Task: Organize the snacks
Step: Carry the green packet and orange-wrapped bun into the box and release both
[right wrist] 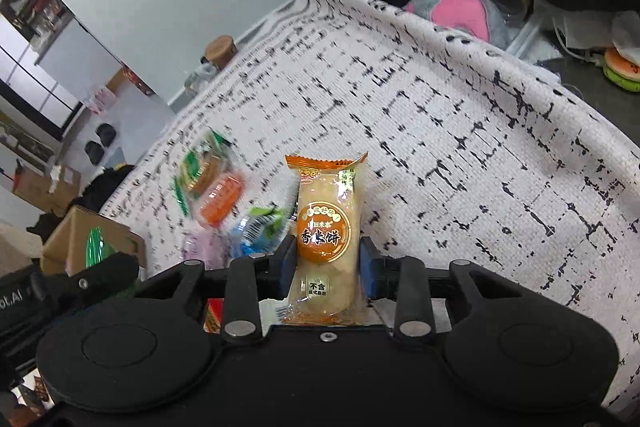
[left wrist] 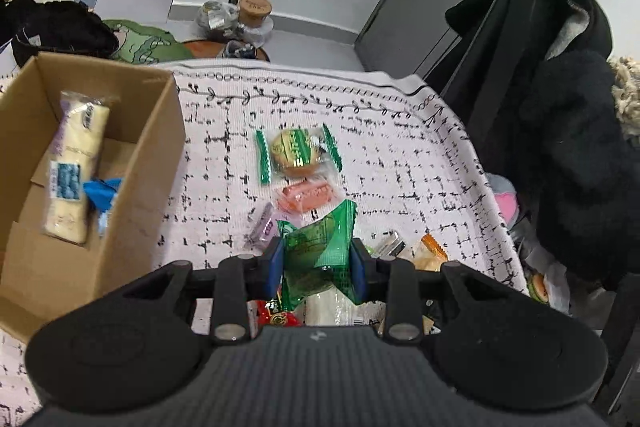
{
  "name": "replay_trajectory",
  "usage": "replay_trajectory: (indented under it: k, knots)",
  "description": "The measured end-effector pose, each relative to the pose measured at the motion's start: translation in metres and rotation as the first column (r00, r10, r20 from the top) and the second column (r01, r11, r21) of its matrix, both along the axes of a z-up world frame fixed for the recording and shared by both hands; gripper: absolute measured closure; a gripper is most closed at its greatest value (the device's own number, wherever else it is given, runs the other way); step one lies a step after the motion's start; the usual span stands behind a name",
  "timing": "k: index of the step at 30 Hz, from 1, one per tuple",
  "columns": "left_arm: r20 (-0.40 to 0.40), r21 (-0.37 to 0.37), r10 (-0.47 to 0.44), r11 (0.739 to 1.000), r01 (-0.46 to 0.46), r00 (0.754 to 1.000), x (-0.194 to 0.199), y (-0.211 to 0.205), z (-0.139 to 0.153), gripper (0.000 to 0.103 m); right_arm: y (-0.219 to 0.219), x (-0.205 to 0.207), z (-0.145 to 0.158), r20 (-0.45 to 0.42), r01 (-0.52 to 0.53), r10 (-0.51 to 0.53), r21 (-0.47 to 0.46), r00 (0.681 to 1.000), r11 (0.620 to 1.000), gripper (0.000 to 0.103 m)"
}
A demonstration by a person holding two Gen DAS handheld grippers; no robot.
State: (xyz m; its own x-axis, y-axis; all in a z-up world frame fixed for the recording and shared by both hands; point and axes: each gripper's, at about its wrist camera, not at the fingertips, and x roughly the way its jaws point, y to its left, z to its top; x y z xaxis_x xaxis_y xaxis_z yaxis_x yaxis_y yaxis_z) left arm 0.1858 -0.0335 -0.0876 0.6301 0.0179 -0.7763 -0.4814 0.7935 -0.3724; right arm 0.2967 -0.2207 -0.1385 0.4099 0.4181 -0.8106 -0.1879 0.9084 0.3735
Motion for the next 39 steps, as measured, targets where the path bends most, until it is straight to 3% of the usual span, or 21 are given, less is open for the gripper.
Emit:
replay_trajectory:
  k: [9, 26, 39]
  knots:
    - [0.041, -0.02, 0.026, 0.999, -0.025, 0.999, -0.027, 0.01, 0.009, 0.07, 0.0, -0.017, 0.028, 0.051, -0.009, 0.004, 0.109, 0.999, 0.994, 0.071]
    - [0.08, 0.028, 0.007, 1.0, -0.01, 0.997, -0.067, 0.047, 0.039, 0.07, 0.027, -0.055, 0.067, 0.107, -0.026, 0.005, 0.196, 0.994, 0.98, 0.071]
    - [0.101, 0.022, 0.057, 0.998, -0.06, 0.993, -0.096, 0.107, 0.045, 0.07, 0.075, -0.078, 0.08, 0.116, -0.089, 0.064, 0.227, 0.991, 0.97, 0.071]
